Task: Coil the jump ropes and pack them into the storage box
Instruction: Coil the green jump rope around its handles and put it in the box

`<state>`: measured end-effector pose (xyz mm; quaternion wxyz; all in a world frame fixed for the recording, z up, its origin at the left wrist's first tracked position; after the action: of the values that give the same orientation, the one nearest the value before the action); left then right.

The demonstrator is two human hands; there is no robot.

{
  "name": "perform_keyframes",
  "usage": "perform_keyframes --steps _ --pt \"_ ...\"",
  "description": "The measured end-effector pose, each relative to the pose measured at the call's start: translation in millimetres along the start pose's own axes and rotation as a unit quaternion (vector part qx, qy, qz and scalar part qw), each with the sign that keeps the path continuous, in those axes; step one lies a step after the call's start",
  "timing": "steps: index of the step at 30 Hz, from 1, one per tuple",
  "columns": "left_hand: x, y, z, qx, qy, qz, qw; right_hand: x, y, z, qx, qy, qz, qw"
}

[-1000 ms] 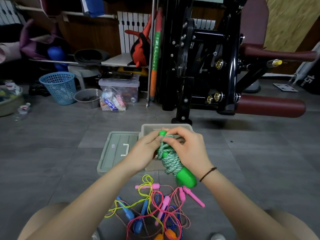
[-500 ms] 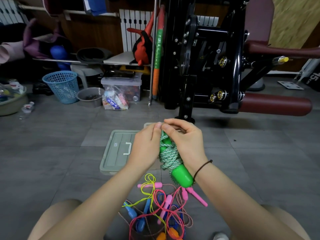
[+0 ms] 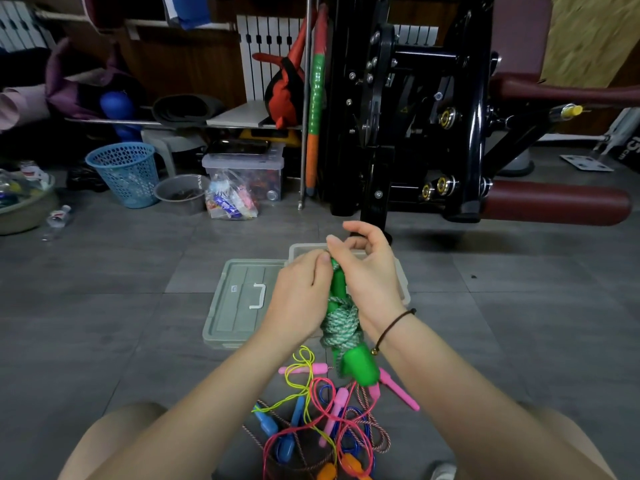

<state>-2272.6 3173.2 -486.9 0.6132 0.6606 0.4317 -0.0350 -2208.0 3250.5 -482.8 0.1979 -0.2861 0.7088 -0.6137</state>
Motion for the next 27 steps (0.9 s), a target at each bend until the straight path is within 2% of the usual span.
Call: perform_keyframes --steps 2,4,6,8,11,14,18,21,23,27 --pt "-3 6 -1 0.039 0.042 -0.057 0.997 3 3 1 0.065 -0.030 0.020 0.997" --pt "-5 7 -3 0.070 0.064 -0.100 0.991 9 12 7 0.155 -0.093 0.044 0.983" --pt "-2 5 -5 0.081 0.075 -0.104 0.988 13 17 12 0.203 -0.093 0.053 0.973" --pt "2 7 -3 0.088 0.084 -0.086 0.989 13 20 11 0.174 -0.039 0.047 0.983" --pt "4 16 0 0.114 0.099 -0.042 0.988 14 19 11 0.103 0.017 -0.055 0.993" --pt "3 24 2 0.153 0.118 -0.015 0.981 13 19 6 0.079 0.008 -0.111 0.991" --pt "-7 27 5 0.171 0.167 0.062 0.969 10 8 5 0.056 -0.007 -0.117 0.992" --pt "-18 23 1 0.173 0.202 0.069 0.962 10 3 6 0.082 -0.046 -0.172 0.981" --pt "-23 21 -3 0.174 0.203 0.045 0.963 11 2 5 0.085 -0.050 -0.161 0.982" --pt "-20 20 -4 0.154 0.159 0.047 0.974 9 5 5 0.057 0.000 -0.097 0.994"
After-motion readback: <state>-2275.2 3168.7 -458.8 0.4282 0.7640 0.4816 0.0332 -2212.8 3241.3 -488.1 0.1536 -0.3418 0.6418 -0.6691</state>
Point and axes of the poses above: each hand's wrist, its own z-axis away from the middle knuckle, its own x-axis out of the palm, y = z × x, the point moved 3 cm from there along -z, towards the middle knuckle, and after that the axes turned 12 degrees about -y, right-handed, at the moved point
